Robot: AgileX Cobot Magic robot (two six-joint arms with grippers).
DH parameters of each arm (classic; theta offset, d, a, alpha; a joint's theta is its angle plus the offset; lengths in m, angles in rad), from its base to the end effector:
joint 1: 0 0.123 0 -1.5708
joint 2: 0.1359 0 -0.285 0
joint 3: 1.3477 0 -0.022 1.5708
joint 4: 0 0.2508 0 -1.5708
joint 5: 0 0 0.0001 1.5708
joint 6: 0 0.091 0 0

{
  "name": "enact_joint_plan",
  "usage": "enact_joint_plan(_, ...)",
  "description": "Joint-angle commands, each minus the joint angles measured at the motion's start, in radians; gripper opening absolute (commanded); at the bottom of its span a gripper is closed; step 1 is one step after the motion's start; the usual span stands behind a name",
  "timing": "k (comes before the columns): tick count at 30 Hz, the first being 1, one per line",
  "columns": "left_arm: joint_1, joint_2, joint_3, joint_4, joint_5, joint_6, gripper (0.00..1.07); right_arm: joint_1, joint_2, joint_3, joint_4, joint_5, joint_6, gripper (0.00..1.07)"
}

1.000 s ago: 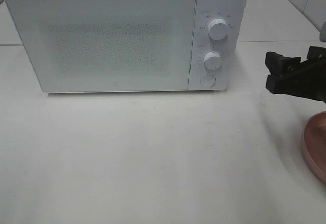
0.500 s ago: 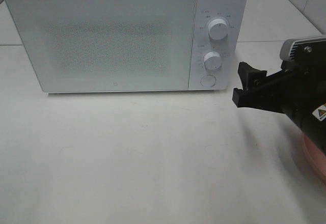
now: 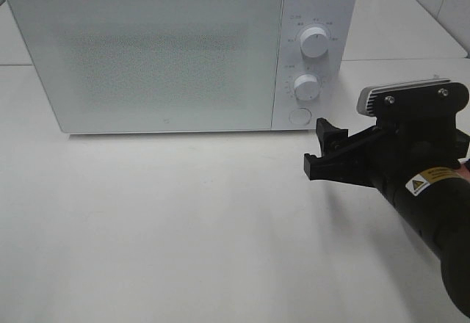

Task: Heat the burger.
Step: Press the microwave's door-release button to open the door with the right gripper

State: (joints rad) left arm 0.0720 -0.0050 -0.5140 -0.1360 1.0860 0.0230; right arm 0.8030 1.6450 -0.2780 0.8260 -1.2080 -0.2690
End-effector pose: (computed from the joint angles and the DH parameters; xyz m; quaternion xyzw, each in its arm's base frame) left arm -0.0079 -0.0115 0.2797 -0.0168 0.8527 -0.0432 0.5203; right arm 0.1957 0.1127 0.1533 -0.0330 0.7603 -0.0067 0.6488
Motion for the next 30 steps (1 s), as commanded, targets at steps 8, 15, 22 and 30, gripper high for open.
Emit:
enact_joint_plan(8,0.001,-0.022,0.0,-0.007,-0.015,0.002,0.98,0.004,-0.002,-0.008,-0.024,-0.057,0.245,0.74)
enact_joint_plan(15,0.001,-0.022,0.0,-0.007,-0.015,0.002,0.98,0.004,-0.002,-0.008,-0.024,-0.057,0.574,0.67)
enact_joint_plan(22,0.001,-0.022,0.0,-0.007,-0.015,0.002,0.98,0.004,-0.002,-0.008,-0.023,-0.053,0.923,0.52)
enact_joint_plan(30,0.001,-0.022,0.0,-0.007,-0.015,0.002,0.98,0.004,-0.002,-0.008,-0.023,-0.053,1.293,0.25)
